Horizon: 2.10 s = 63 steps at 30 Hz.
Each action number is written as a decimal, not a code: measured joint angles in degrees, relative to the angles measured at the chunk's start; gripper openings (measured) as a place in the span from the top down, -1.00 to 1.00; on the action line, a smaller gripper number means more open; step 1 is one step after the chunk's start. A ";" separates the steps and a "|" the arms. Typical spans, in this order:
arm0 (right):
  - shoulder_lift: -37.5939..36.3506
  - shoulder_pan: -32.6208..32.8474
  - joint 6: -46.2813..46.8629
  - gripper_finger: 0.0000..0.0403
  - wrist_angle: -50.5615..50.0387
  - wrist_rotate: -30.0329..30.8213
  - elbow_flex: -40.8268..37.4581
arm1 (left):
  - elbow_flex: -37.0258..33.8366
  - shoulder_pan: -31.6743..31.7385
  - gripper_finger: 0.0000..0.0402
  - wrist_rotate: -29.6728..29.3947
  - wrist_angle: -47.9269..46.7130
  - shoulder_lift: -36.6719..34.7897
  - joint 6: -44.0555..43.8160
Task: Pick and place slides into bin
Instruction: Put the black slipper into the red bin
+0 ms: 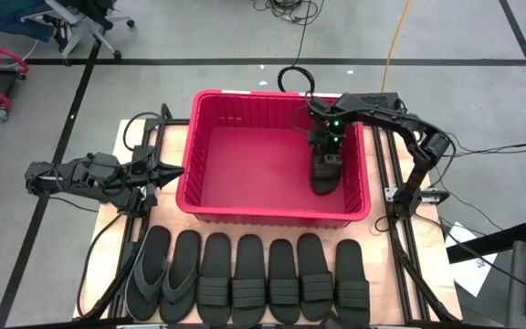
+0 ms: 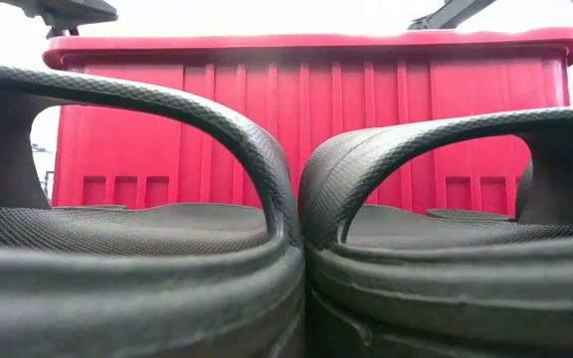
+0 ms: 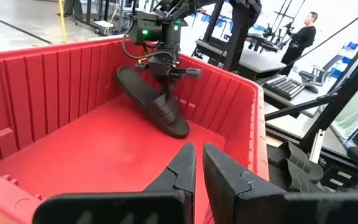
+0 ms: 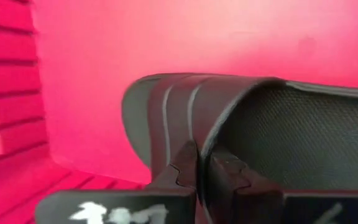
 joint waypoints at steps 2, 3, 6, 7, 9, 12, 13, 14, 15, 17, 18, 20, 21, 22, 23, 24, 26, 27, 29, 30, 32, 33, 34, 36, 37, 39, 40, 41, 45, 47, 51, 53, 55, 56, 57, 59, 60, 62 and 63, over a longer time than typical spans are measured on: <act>0.00 -0.76 0.92 0.98 -0.60 -2.27 0.00 | 0.00 0.00 0.87 0.00 0.00 0.00 0.00; 0.00 -0.98 1.51 0.98 -0.71 -2.87 0.00 | 0.00 0.00 0.87 0.00 0.00 0.00 -0.02; -0.37 -0.98 2.01 0.98 -2.43 -2.96 0.59 | 0.00 0.00 0.87 0.00 -0.01 0.00 -0.11; -0.52 -0.81 1.43 0.98 -3.80 -3.27 1.16 | 0.00 0.00 0.87 0.00 -0.02 0.00 -0.15; -0.63 -0.54 -0.93 0.98 -7.16 -5.66 2.36 | 0.00 0.00 0.87 0.00 -0.02 0.00 -0.15; -0.63 -0.49 -3.09 0.98 -11.29 -10.01 3.62 | 0.00 0.00 0.87 0.00 -0.02 0.00 0.77; -0.63 -0.48 -3.22 0.98 -12.22 -11.13 3.83 | 0.00 0.00 0.87 0.00 -0.04 0.00 1.21; -0.63 -0.50 -3.49 0.99 -13.11 -12.39 3.85 | 0.00 0.00 0.87 0.00 -0.04 0.00 1.52; -0.61 -0.50 -4.01 0.99 -14.13 -13.56 3.85 | 0.00 0.00 0.87 0.00 -0.04 0.00 1.73; -0.63 -0.50 -4.09 0.99 -16.01 -14.06 3.85 | 0.00 0.00 0.87 0.00 -0.07 0.00 2.32; -0.63 -0.50 -4.11 0.99 -16.69 -14.04 3.85 | 0.00 0.00 0.87 0.00 -0.13 0.00 2.56; -0.47 -0.50 -4.63 0.99 -17.62 -13.92 3.85 | 0.00 0.00 0.87 0.00 -0.50 0.00 2.71; -0.38 -0.50 -4.93 0.99 -17.59 -13.75 3.85 | 0.00 0.00 0.87 0.00 -0.63 0.00 2.70; -0.32 -0.52 -5.07 0.99 -17.17 -13.35 3.84 | 0.00 0.00 0.87 0.00 -0.73 0.00 2.74; -0.31 -0.59 -5.05 0.99 -16.25 -12.63 3.70 | 0.00 0.00 0.87 0.00 -0.83 0.00 2.90; -0.31 -0.63 -4.97 0.99 -15.05 -11.85 3.46 | 0.00 0.00 0.87 0.00 -0.81 0.00 3.06; -0.31 -0.74 -4.59 0.99 -12.85 -10.82 2.80 | 0.00 0.00 0.87 0.00 -0.81 0.00 3.06; -0.31 -0.90 -4.63 0.99 -11.97 -10.78 2.28 | 0.00 0.00 0.87 0.00 -0.80 0.00 3.06; -0.33 -0.95 -4.63 0.99 -9.60 -10.83 0.68 | 0.00 0.00 0.87 0.00 -0.79 0.00 3.03; -0.33 -0.98 -4.61 0.99 -8.14 -10.77 -0.43 | 0.00 0.00 0.87 0.00 -0.79 0.00 2.87; -0.34 -1.04 -4.69 0.99 -5.47 -10.76 -2.68 | 0.00 0.00 0.87 0.00 -0.76 0.00 2.62; -0.46 -1.09 -4.94 0.99 -4.39 -10.76 -3.94 | 0.00 0.00 0.87 0.00 -0.76 0.00 2.62; -0.55 -1.09 -5.24 0.99 -3.30 -10.62 -5.21 | 0.00 0.00 0.87 0.00 -0.76 0.00 2.60; -0.46 -0.99 -5.25 0.99 -0.42 -8.24 -7.46 | 0.00 0.00 0.87 0.00 -0.74 0.00 2.59; -0.34 -0.95 -5.13 0.99 0.68 -6.20 -8.39 | 0.00 0.00 0.87 0.02 -0.71 0.00 2.51; -0.26 -0.98 -5.16 0.96 1.61 -3.03 -9.66 | 0.00 0.00 0.87 0.00 -0.69 0.00 2.21; -0.39 -0.98 -5.48 0.95 2.12 -1.84 -10.05 | 0.00 0.00 0.87 0.00 -0.68 0.00 2.21; -0.46 -1.05 -5.72 0.94 2.64 -0.42 -10.32 | 0.00 0.00 0.87 0.00 -0.66 0.00 2.21; -0.44 -2.13 -5.64 0.91 3.35 1.45 -10.75 | 0.00 0.00 0.87 0.00 -0.68 0.00 2.23; -0.44 -2.64 -4.98 0.91 4.02 2.01 -10.75 | 0.00 0.00 0.87 0.00 -0.68 0.00 2.23; -0.44 -3.29 -4.59 0.87 5.34 2.89 -10.75 | 0.00 0.00 0.87 0.00 -0.68 0.00 2.25; -0.44 -3.27 -4.54 0.82 6.24 3.24 -10.75 | 0.00 0.00 0.87 0.00 -0.74 0.00 2.46; -0.42 -3.23 -3.99 0.73 7.19 4.71 -10.78 | 0.00 0.00 0.87 0.00 -0.76 0.00 2.55; -0.42 -3.23 -3.78 0.68 7.98 5.85 -10.78 | 0.00 0.00 0.87 0.00 -0.79 0.00 2.60; -0.42 -3.23 -3.30 0.63 8.93 7.28 -10.78 | 0.00 0.00 0.87 0.00 -0.81 0.00 2.60; -0.39 -3.22 -1.98 0.52 10.93 10.62 -10.78 | 0.00 0.00 0.87 0.00 -0.94 0.00 2.62; -0.39 -3.23 -1.21 0.47 11.79 12.90 -10.72 | 0.00 0.00 0.87 0.00 -1.19 0.00 2.61; -0.37 -3.25 0.32 0.37 13.10 16.10 -10.29 | 0.00 0.00 0.87 0.00 -1.73 0.00 2.60; -0.37 -3.29 0.38 0.33 13.25 16.61 -10.04 | 0.00 0.00 0.87 0.00 -1.75 0.00 2.60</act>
